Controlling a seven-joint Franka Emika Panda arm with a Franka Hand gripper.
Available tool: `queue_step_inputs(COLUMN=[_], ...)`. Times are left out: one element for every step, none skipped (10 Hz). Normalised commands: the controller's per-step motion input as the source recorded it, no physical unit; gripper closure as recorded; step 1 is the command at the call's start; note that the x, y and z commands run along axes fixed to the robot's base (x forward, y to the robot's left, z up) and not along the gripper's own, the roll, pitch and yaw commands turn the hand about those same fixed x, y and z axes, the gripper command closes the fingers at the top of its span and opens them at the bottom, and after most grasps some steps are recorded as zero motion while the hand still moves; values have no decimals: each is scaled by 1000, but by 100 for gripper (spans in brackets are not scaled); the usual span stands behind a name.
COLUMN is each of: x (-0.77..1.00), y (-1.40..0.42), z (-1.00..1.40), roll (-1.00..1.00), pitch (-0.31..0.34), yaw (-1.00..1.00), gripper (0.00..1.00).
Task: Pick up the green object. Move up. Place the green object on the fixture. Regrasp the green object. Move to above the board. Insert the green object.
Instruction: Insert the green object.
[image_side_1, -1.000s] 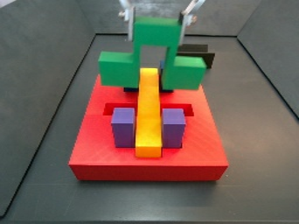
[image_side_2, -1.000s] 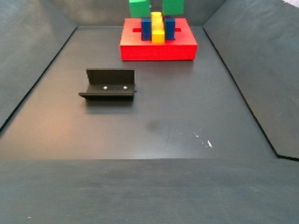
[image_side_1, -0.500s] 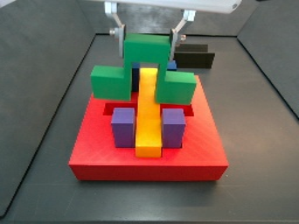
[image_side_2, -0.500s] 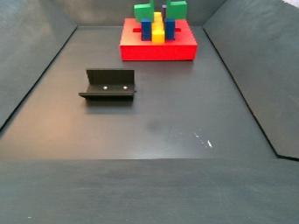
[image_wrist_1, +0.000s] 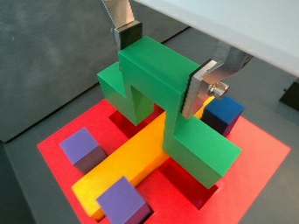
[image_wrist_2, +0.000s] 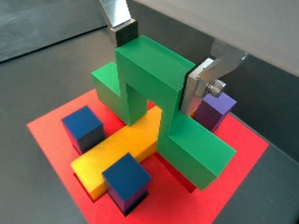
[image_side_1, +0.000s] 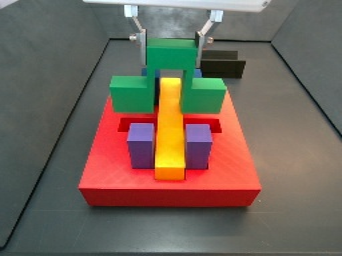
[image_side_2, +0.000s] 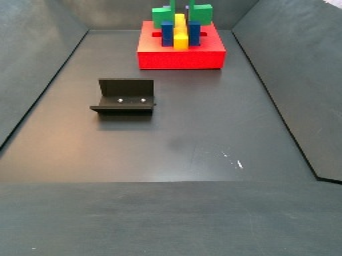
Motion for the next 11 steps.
queue_step_inputs(x=[-391,-389,-26,17,3,263,283,354,506,366,0], y=[-23,-114,-231,-229,-289,-240,-260,-137,0,0,197], z=[0,0,151,120,86,0,-34,-186,-263,-229,-163], roll=[131,309,300,371,336,297,274,167,21,0,0], pitch=[-316,-293,-124,-60,0,60,37,27,0,0,0], yaw=[31,40,0,-49,-14,0,0,0,14,23,0], gripper=[100,100,100,100,100,100,100,100,100,100,100])
